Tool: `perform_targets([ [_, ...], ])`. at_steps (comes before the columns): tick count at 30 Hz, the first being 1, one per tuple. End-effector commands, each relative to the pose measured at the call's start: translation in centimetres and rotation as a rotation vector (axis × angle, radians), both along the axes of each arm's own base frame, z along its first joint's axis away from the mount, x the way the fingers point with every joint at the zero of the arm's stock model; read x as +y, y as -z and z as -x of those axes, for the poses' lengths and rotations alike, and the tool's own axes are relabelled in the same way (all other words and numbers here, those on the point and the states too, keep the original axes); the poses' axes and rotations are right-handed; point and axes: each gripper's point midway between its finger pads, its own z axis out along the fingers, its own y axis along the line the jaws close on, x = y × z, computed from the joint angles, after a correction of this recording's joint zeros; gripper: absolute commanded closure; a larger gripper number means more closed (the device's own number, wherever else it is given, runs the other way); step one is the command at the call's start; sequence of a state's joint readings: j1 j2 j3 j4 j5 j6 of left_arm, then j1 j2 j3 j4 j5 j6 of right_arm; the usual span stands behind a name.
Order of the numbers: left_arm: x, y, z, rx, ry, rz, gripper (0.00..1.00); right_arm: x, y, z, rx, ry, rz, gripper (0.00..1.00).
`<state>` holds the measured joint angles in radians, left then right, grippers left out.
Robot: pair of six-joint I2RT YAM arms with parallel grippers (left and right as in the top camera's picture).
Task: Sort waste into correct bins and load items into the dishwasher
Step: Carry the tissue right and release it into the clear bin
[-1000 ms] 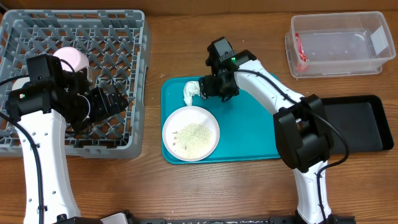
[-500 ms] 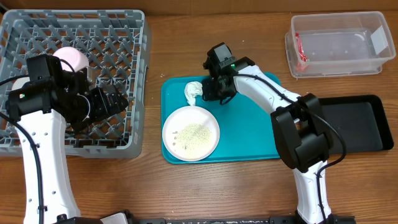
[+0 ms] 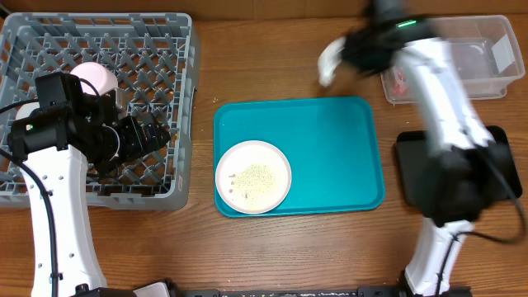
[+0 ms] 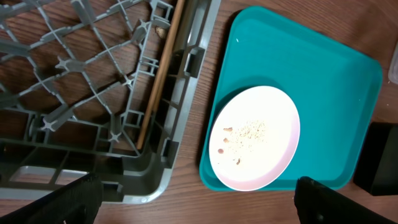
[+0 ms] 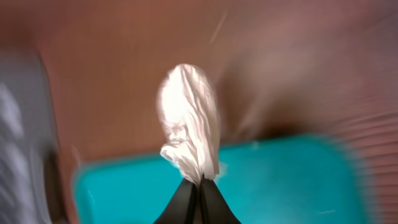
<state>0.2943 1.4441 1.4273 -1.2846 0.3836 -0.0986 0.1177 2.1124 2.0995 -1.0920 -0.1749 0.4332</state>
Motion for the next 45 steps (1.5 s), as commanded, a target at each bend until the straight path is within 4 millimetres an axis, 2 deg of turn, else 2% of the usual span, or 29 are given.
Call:
perform_targets([
  [1, 0.0, 0.0, 0.0, -0.002, -0.006, -0.001, 0.00, -8.7, -6.6, -0.6, -0.119, 0.256, -0.037, 0.96],
  [3, 0.0, 0.0, 0.0, -0.001, -0.006, -0.001, 0.00, -12.1, -6.3, -0.6, -0.114, 0.322, -0.033, 0.94],
  [4, 0.0, 0.0, 0.0, -0.001, -0.006, -0.001, 0.00, -13.4, -6.0, -0.5, -0.108, 0.347, -0.032, 0.90],
  [6, 0.0, 0.0, 0.0, -0.002, -0.006, -0.001, 0.00, -15.6, -5.3, -0.5, -0.096, 0.390, -0.029, 0.56],
  [7, 0.0, 0.0, 0.0, -0.002, -0.006, -0.001, 0.00, -16.6, -5.0, -0.4, -0.088, 0.408, -0.028, 0.20],
  [8, 0.0, 0.0, 0.0, -0.002, -0.006, -0.001, 0.00, -17.2, -4.6, -0.4, -0.080, 0.406, -0.021, 0.00],
  [11, 0.0, 0.0, 0.0, -0.002, -0.006, -0.001, 0.00, -17.9, -3.8, 0.3, -0.050, 0.386, 0.002, 0.00],
  [15, 0.0, 0.0, 0.0, -0.002, -0.006, -0.001, 0.00, -17.4, -3.0, 1.4, 0.009, 0.369, -0.007, 0.00],
  [19, 0.0, 0.0, 0.0, -0.002, -0.006, -0.001, 0.00, -12.8, -2.5, 3.5, 0.116, 0.246, -0.154, 0.00],
  [21, 0.0, 0.0, 0.0, -0.002, -0.006, -0.001, 0.00, -8.9, -2.9, 4.9, 0.149, 0.074, -0.251, 0.00],
  [22, 0.0, 0.0, 0.0, -0.002, -0.006, -0.001, 0.00, -6.3, -3.4, 5.8, 0.148, -0.060, -0.303, 0.00],
  [24, 0.0, 0.0, 0.0, -0.001, -0.006, -0.001, 0.00, -2.6, -3.9, 7.4, 0.150, -0.240, -0.347, 0.00],
  [29, 0.0, 0.0, 0.0, -0.002, -0.006, -0.001, 0.00, 5.4, -3.5, 11.8, 0.244, -0.508, -0.314, 0.00],
  [30, 0.0, 0.0, 0.0, -0.002, -0.006, -0.001, 0.00, 8.0, -3.1, 12.9, 0.257, -0.576, -0.275, 0.00],
  [33, 0.0, 0.0, 0.0, -0.002, -0.006, -0.001, 0.00, 12.9, -2.5, 14.6, 0.241, -0.706, -0.182, 0.00],
  [35, 0.0, 0.0, 0.0, -0.002, -0.006, -0.001, 0.00, 15.3, -1.8, 15.3, 0.236, -0.723, -0.102, 0.00],
  [39, 0.0, 0.0, 0.0, -0.002, -0.006, -0.001, 0.00, 19.1, 0.0, 16.1, 0.224, -0.597, 0.091, 0.00],
  [40, 0.0, 0.0, 0.0, -0.002, -0.006, -0.001, 0.00, 20.2, 0.4, 16.3, 0.207, -0.579, 0.125, 0.07],
  [42, 0.0, 0.0, 0.0, -0.002, -0.006, -0.001, 0.00, 22.3, 0.8, 17.0, 0.178, -0.565, 0.148, 0.11],
  [45, 0.0, 0.0, 0.0, -0.002, -0.006, -0.001, 0.00, 25.4, 1.7, 18.0, 0.139, -0.543, 0.143, 0.12],
])
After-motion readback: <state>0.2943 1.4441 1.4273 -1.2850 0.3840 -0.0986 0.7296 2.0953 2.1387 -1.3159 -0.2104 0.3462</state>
